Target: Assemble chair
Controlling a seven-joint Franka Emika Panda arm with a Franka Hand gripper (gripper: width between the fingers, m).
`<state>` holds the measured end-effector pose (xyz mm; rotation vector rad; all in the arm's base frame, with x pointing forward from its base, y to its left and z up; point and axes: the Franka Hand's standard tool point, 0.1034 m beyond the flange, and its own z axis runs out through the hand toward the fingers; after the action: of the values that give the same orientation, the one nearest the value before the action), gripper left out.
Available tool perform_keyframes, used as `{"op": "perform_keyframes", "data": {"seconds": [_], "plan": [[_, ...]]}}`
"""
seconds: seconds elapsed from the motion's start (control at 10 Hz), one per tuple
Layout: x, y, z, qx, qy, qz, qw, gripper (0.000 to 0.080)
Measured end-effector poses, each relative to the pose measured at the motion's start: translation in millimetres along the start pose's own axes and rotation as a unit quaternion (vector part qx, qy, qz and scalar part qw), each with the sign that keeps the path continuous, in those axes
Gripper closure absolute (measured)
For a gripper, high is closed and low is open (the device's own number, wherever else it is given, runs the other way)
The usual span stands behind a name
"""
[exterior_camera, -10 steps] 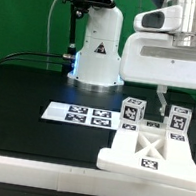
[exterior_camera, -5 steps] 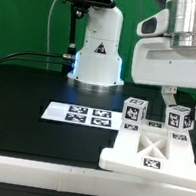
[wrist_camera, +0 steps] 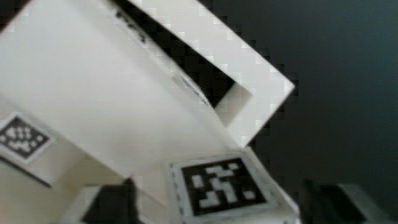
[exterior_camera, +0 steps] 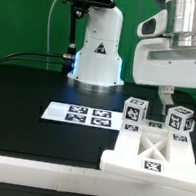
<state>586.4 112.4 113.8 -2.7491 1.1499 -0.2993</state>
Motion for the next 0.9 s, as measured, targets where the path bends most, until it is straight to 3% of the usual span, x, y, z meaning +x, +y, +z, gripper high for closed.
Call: {"op": "perform_keyframes", "data": {"seconds": [0.1, 0.2, 0.3, 0.5, 0.6, 0.9], "plan": [[4.2, 1.2, 0.7, -0.004, -0.006, -0.060, 0.998, 0.0268], [5.5, 2.0, 1.8, -0.014, -0.012, -0.140, 0.990, 0.0175], [-0.1, 0.0, 2.4, -0.024, -0.016, -0.183, 0.983, 0.0157], [2.0, 1.3, 2.5, -0.024, -0.016, -0.240, 0.970, 0.0151], [1.6, 1.7, 2.4, -0.026, -0.019, -0.295, 0.955, 0.0151], [1.0, -1.7, -3.0, -0.050, -0.059, -0.492, 0.867, 0.0150]]}}
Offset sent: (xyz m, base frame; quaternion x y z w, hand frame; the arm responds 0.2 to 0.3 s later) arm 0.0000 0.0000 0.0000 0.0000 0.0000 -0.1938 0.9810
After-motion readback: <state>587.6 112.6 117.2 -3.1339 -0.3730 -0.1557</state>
